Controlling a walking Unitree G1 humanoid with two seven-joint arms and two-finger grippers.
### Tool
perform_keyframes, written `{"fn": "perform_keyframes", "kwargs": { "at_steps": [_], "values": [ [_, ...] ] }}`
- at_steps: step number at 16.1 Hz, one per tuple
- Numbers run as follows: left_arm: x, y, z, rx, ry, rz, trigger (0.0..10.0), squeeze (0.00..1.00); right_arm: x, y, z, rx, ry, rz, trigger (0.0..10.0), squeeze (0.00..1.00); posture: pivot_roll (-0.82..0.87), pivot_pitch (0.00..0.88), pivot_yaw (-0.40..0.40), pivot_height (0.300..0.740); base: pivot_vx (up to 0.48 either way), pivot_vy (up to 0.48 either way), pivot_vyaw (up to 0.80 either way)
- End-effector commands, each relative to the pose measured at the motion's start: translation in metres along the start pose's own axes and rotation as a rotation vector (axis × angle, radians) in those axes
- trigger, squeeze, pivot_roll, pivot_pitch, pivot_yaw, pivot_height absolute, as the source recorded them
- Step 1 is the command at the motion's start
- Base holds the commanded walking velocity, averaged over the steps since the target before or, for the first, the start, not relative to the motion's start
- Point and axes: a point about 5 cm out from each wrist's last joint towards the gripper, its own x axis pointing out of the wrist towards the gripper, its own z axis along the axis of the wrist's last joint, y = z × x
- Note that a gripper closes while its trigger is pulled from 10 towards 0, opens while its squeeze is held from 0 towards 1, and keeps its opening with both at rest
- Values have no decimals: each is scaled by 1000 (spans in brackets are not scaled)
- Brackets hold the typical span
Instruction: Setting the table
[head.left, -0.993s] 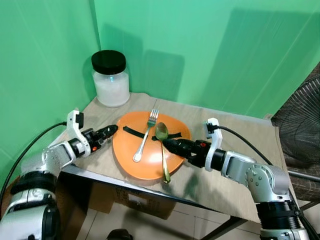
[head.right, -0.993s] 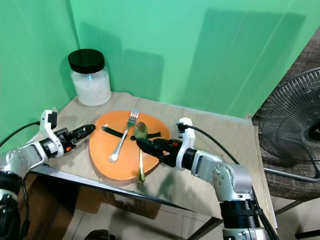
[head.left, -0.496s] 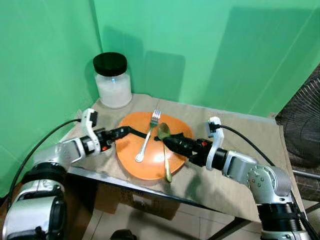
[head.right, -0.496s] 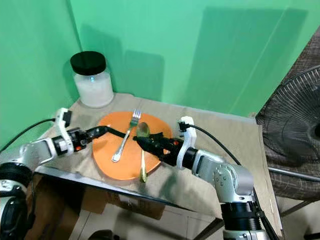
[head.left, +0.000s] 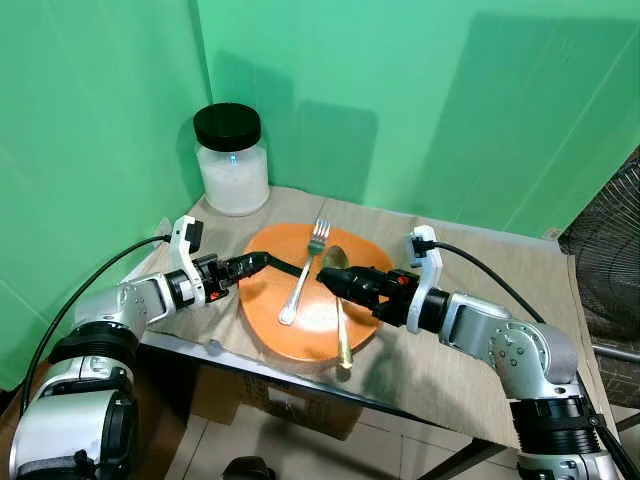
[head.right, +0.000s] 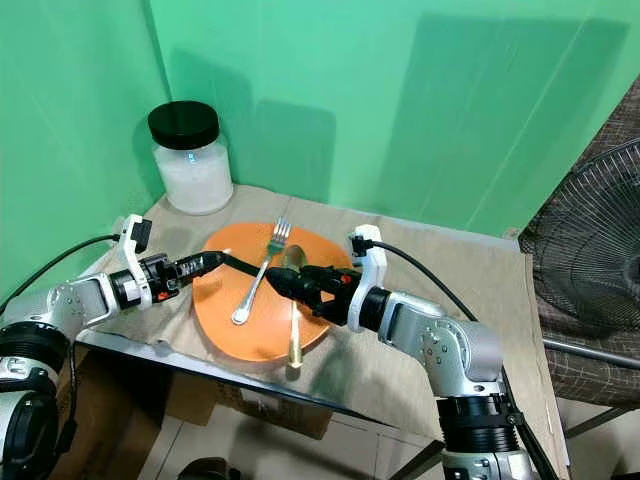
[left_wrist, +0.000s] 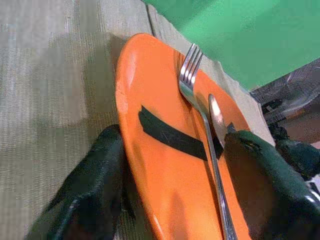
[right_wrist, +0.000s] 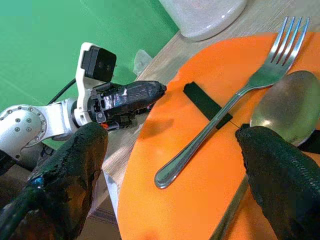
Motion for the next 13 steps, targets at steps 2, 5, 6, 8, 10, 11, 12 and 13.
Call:
{"fn": "perform_keyframes", "kwargs": {
  "at_steps": [2,5,6,8,10,11,12,13],
  "values": [
    [5,-6,3,26,10,-37,0,0,0,4,4,-24,-2,22,10000,0,141,0,-37,740,0,0,0],
    [6,-8,5,50,8,-48,0,0,1,6,6,-35,-3,32,10000,0,141,0,-39,740,0,0,0],
    [7,-9,6,57,9,-55,0,0,1,7,7,-38,-5,38,10000,0,141,0,-40,740,0,0,0],
    [8,-11,6,83,23,-60,0,0,1,8,9,-42,-11,47,10000,0,142,0,-42,740,0,0,0],
    [9,-13,7,105,34,-72,0,0,1,10,11,-50,-20,58,10000,0,144,0,-42,740,0,0,0],
    [9,-13,7,110,36,-74,0,0,2,10,12,-52,-22,60,10000,0,144,0,-42,740,0,0,0],
    [9,-14,8,117,35,-76,0,0,2,10,12,-55,-26,63,10000,0,144,0,-42,740,0,0,0],
    [9,-15,10,132,30,-76,0,0,2,11,14,-62,-37,64,10000,0,143,0,-43,740,0,0,0]
  ]
}}
